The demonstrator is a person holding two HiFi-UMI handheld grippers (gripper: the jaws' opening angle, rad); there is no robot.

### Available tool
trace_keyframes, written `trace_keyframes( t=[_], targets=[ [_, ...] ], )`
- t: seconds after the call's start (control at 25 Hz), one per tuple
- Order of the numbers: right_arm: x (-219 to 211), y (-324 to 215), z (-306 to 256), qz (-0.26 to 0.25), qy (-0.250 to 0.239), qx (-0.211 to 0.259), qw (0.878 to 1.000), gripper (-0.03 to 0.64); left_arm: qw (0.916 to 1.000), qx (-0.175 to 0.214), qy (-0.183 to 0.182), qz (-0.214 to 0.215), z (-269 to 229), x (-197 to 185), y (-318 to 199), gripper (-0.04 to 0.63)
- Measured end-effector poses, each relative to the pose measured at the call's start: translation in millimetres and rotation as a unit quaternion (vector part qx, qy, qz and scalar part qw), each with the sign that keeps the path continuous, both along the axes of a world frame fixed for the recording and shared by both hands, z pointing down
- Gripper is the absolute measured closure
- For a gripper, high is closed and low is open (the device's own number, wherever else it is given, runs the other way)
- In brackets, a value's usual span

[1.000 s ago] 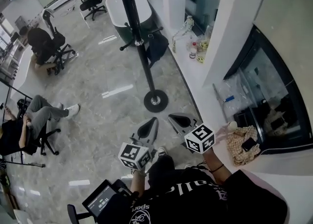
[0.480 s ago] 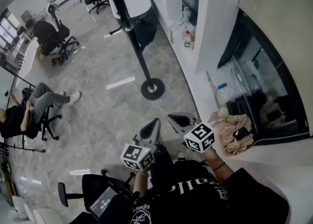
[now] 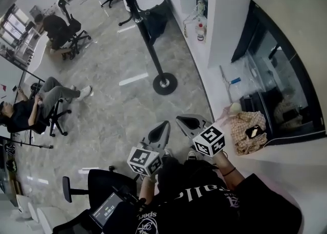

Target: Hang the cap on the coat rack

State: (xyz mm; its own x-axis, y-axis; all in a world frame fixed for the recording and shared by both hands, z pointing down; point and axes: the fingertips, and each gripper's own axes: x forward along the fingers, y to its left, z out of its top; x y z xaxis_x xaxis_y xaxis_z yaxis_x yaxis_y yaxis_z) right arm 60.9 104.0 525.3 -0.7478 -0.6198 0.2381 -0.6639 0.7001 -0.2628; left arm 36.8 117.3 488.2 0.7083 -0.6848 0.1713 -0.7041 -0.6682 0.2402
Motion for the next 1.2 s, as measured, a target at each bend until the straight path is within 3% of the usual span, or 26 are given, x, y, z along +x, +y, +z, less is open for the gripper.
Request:
trace_keyframes(
  t=[0.32, 0.72, 1.2],
  targets=[
    [-13, 12, 0, 0.001, 0.002, -0.001, 1.0, 0.601, 0.9999, 0.006, 0.0, 0.014, -1, -6, 15, 0.597],
    [-61, 37, -1, 0.008, 0.019, -0.002, 1.0, 0.601, 0.9999, 0.005, 0.011, 0.002, -9, -63, 35, 0.598],
    [-102, 78, 0, 0.023, 0.032, -0.002, 0.999, 0.601, 0.9993, 0.005, 0.021, 0.029, -4, -103, 72, 0.598]
  ],
)
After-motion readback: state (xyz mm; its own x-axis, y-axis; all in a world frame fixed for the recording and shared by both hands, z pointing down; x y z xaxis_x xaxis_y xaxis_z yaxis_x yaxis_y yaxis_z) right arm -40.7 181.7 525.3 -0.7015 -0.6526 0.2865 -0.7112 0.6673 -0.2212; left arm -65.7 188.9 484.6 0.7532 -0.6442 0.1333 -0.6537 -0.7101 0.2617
